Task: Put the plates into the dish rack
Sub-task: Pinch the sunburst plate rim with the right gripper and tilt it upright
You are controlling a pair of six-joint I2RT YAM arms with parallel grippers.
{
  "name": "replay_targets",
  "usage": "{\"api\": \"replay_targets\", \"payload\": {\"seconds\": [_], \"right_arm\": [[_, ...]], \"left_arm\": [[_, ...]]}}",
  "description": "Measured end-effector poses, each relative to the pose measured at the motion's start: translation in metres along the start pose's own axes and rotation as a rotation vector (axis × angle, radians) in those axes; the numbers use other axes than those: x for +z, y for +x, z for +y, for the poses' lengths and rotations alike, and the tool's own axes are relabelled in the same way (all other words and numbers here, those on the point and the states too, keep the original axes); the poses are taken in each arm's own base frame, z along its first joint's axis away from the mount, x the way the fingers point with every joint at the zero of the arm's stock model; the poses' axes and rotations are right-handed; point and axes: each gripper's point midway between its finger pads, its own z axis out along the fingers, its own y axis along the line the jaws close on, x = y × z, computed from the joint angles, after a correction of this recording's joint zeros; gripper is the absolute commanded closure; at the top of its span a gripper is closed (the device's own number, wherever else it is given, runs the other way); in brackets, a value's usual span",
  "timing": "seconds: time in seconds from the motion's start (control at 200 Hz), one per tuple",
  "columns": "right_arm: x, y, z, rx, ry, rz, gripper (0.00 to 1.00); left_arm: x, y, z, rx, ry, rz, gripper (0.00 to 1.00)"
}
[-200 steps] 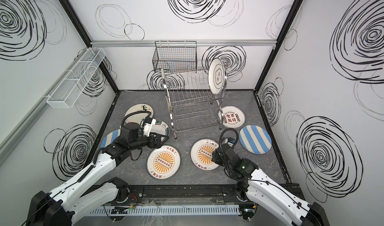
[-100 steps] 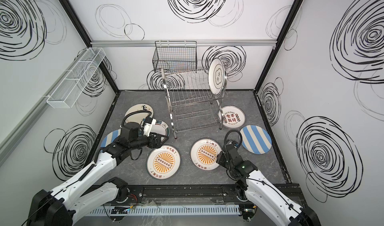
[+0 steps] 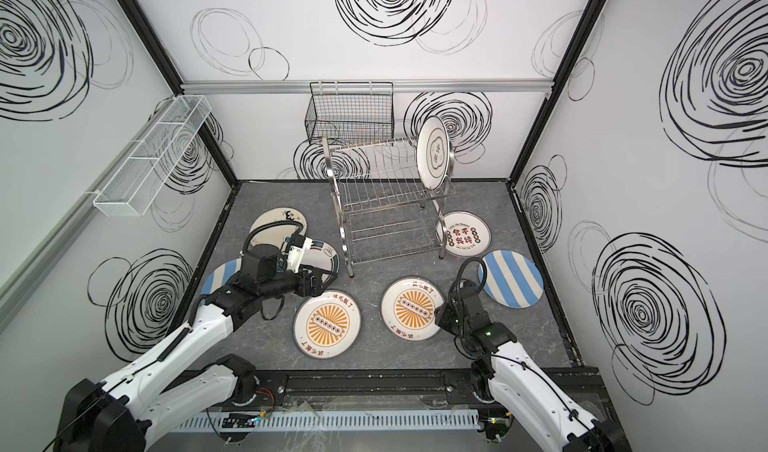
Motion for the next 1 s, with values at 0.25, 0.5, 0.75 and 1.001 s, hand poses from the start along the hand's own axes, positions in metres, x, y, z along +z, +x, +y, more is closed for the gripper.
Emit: {"api": "replay_targets", "payload": {"seconds": [0.25,0.5,0.75,1.001], "right_arm": [[0.002,0.001,-0.001,-0.002,0.000,0.013,0.85],[-0.001,-0.006,0.016,0.015,-0.082,-0.004,1.00],[-0.011,-0.017,0.030,0.003,-0.102,-0.020,1.00],[-0.032,-0.040,0.042,-0.048,-0.056,-0.067,1.00]], "left_arm": [[0.000,0.000,0.001,-0.001,-0.001,-0.001,0.04],[0.000,0.000,0.001,-0.001,-0.002,-0.001,0.04],[0.000,0.000,0.001,-0.001,-0.002,-0.001,0.04],[-0.001,-0.007,-0.002,0.013,0.001,-0.009,0.04]]}}
